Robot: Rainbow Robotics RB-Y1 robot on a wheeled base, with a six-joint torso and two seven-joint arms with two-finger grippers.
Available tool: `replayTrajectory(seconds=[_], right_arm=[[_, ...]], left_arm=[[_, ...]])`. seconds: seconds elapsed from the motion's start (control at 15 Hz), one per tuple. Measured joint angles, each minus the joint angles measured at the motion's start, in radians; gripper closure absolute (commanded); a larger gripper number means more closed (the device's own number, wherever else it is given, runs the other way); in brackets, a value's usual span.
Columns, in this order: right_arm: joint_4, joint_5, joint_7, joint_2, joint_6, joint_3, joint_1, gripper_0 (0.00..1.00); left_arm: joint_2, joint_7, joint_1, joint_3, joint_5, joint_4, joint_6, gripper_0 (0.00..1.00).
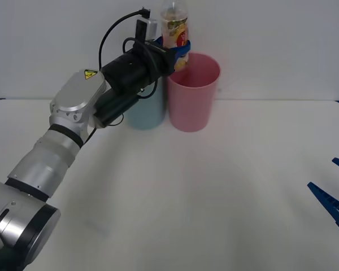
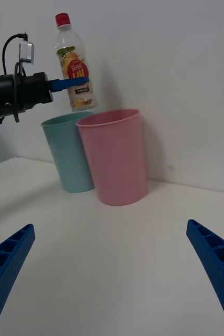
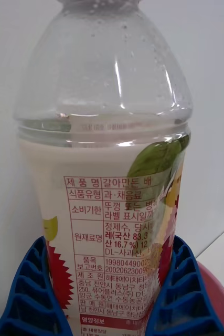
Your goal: Grasp the object on the table and drop it into the matching bin: aluminum can to the light blue bin, PET bottle to the pink bin.
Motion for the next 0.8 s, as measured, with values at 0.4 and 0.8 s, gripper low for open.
replayTrajectory(seconds=[0.4, 0.8], right_arm=[[0.0, 0.0, 0.0, 0.0, 0.0, 0.0, 0.0, 0.0], [0.0, 0.0, 0.0, 0.0, 0.0, 0.0, 0.0, 0.0]], left_arm=[[-0.021, -0.003, -0.058, -0.094, 0.084, 0.023, 0.096, 1.0], [-0.021, -0.006, -0.068, -0.118, 0.116, 0.023, 0.115, 0.35]])
